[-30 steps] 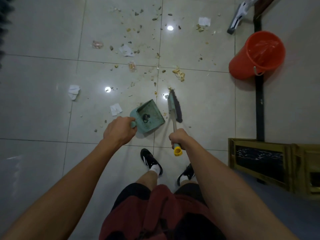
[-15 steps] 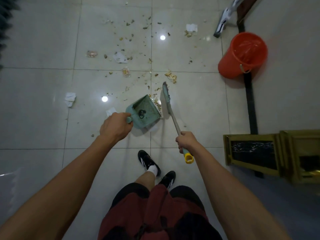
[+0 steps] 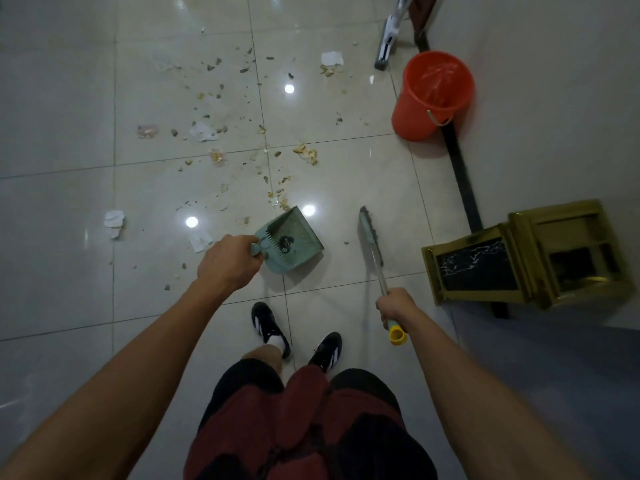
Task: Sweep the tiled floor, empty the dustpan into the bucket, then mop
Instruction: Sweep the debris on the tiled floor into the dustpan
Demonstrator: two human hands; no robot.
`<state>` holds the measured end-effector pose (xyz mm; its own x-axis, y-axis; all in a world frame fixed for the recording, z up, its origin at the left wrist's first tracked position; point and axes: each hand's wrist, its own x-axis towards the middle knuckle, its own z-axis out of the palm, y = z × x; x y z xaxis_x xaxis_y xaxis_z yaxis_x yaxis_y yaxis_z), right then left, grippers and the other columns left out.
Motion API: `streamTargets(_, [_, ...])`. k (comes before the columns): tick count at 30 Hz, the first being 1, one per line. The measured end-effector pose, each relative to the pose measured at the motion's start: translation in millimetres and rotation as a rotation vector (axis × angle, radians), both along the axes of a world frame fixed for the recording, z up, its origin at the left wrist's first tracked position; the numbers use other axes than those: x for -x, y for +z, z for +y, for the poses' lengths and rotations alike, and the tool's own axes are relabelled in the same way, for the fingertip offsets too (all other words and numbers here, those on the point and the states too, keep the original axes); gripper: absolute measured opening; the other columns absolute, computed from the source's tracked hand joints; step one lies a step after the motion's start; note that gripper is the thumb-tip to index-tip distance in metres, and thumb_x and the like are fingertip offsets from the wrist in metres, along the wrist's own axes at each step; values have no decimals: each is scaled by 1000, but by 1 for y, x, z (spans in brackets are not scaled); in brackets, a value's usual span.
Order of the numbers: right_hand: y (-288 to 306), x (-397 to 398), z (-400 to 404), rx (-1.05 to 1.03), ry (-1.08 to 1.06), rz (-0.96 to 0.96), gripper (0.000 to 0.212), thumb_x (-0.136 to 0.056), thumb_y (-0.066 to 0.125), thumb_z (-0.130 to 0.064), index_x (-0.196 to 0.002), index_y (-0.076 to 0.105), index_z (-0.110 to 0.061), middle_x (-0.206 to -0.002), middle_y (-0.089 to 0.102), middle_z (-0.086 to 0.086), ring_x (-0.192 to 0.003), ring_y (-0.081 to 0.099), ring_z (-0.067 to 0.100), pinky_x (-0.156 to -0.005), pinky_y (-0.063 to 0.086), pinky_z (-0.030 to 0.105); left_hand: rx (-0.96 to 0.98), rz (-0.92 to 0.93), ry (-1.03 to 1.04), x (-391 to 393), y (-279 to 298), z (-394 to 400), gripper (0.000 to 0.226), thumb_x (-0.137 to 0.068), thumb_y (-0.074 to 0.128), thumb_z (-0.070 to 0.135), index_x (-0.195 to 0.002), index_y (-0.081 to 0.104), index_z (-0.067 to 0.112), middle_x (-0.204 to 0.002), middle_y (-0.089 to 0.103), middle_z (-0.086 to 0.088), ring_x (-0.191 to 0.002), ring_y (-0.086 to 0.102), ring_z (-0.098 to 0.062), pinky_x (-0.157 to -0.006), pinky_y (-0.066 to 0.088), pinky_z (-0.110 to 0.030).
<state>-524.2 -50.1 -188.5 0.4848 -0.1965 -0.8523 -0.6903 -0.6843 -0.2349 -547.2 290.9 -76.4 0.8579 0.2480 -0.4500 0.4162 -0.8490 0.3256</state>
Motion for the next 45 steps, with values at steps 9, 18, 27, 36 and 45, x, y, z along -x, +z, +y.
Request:
streamTargets(9, [-2,15,86,-46,-132,100,50,-67,51,-7,-115,56,8,-103,65,28,-81,67,39,-69,61,45,36,24,24,2,-5,57,16,-96,61,34,-102,74,27,-76,66,3,-68,63,-19,-66,59,-38])
streamTargets(18, [17,-15,267,-162,-92,180,17,-83,51,3,-98,58,5,-80,57,18,-55,54,24,-47,46,30,41,58,129,10,-10,197,15,-93,62,37,-100,73,29,-82,68,-1,-72,64,-23,-65,57,-34])
streamTargets(27, [16,-44,401,-294,-125,208,12,-88,47,8,-98,51,4,-58,46,11,-36,42,18,-41,39,23,43,48,276,41,-10,299,19,-98,57,38,-94,69,24,-78,68,-1,-69,66,-22,-64,59,-36])
streamTargets(36, [26,-70,441,-330,-14,198,8,-90,49,5,-83,52,3,-53,45,10,-35,39,17,-39,37,22,-10,28,462,71,-9,328,20,-98,58,42,-106,71,30,-79,66,-1,-69,65,-24,-66,62,-40])
streamTargets(45, [49,-102,425,-369,256,148,9,-89,48,6,-93,54,2,-61,48,14,-41,43,19,-40,41,23,-28,12,676,82,4,281,17,-95,59,43,-90,68,30,-74,64,1,-67,64,-24,-66,62,-40])
